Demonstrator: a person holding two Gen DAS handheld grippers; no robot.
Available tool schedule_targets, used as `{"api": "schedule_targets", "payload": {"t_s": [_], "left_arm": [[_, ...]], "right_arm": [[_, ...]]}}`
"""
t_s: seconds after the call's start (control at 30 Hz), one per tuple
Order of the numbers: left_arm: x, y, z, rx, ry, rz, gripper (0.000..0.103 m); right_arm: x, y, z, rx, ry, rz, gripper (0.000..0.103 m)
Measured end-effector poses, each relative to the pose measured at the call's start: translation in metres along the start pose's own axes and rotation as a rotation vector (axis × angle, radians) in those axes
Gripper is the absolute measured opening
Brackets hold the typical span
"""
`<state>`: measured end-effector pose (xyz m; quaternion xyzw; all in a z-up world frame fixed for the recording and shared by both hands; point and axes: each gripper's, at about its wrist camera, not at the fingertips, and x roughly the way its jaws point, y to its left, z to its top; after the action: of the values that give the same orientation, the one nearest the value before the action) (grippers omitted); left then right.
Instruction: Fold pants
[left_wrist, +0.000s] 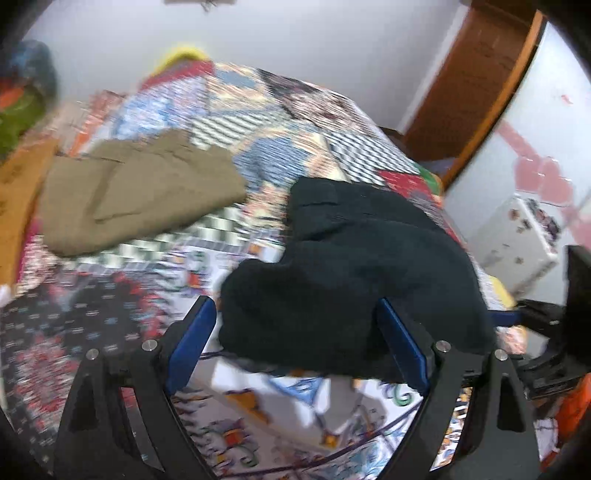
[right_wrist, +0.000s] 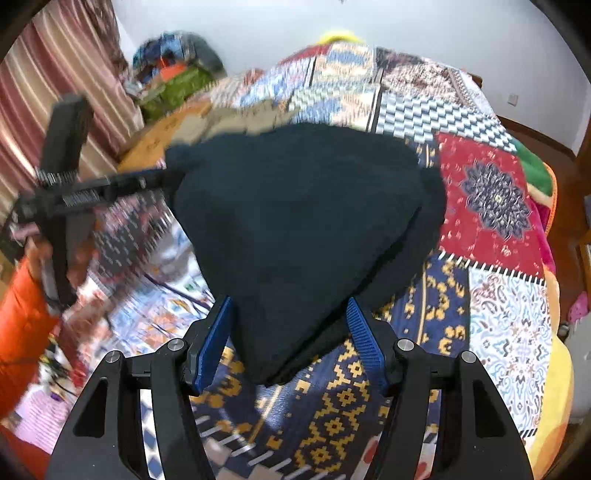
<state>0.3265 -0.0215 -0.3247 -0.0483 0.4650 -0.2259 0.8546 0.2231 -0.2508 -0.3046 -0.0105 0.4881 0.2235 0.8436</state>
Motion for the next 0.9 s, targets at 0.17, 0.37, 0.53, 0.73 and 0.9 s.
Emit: {"api": "schedule_targets", "payload": {"t_s": [0.17, 0.37, 0.53, 0.73, 0.9], "left_arm": [[0.024, -0.018, -0.009, 0.026, 0.094, 0.002, 0.069], [0.015, -0.045, -0.031, 0.044, 0.134, -0.023, 0.061], [0.014, -0.07, -0.045, 0.021, 0.156, -0.085, 0.058], [-0.014, -0.084, -0.032, 0.025, 0.112, -0.078, 0.058], [-0.036, -0.069, 0.0, 0.01, 0.041, -0.011, 0.059]], "right_arm": [[0.008, -0.014, -0.002, -0.014, 0.02, -0.003, 0.062], [0.004, -0.044, -0.004, -0.006, 0.035, -0.017, 0.062], [-0.002, -0.081, -0.009, 0.041, 0.058, -0.068, 0.062], [-0.021, -0.099, -0.012, 0.091, 0.057, -0.06, 0.062], [-0.044, -0.106, 0.002, 0.131, -0.032, -0.006, 0.065]]}}
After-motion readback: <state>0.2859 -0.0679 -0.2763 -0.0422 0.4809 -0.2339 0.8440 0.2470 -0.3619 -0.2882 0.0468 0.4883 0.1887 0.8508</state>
